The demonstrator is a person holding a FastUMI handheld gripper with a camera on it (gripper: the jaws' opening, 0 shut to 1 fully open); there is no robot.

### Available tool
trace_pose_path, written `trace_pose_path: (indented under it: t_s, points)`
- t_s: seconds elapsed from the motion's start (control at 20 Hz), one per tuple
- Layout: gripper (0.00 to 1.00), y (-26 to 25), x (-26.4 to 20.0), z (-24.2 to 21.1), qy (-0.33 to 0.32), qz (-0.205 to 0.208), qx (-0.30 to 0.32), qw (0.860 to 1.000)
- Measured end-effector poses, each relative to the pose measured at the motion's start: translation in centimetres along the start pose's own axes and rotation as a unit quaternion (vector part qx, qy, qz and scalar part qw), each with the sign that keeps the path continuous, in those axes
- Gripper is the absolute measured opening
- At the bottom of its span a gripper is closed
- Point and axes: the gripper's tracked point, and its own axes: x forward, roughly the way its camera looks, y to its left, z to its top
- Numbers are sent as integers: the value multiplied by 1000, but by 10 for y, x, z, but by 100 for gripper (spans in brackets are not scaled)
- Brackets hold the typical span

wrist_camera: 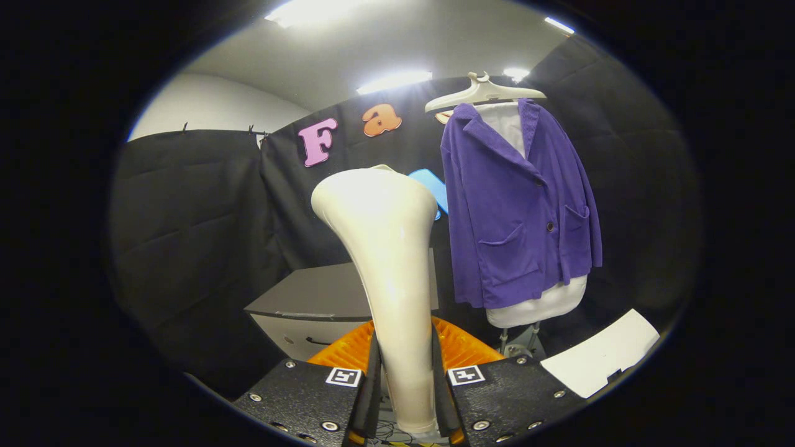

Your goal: Iron the clothes twice with a garment steamer, once on the left side and once on the right side.

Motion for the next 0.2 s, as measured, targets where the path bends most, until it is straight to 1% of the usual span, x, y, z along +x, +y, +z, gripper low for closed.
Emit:
trace_pose_path:
  t_s: [0.2]
  points:
    - [36, -1, 3, 1, 2, -1, 1, 1000]
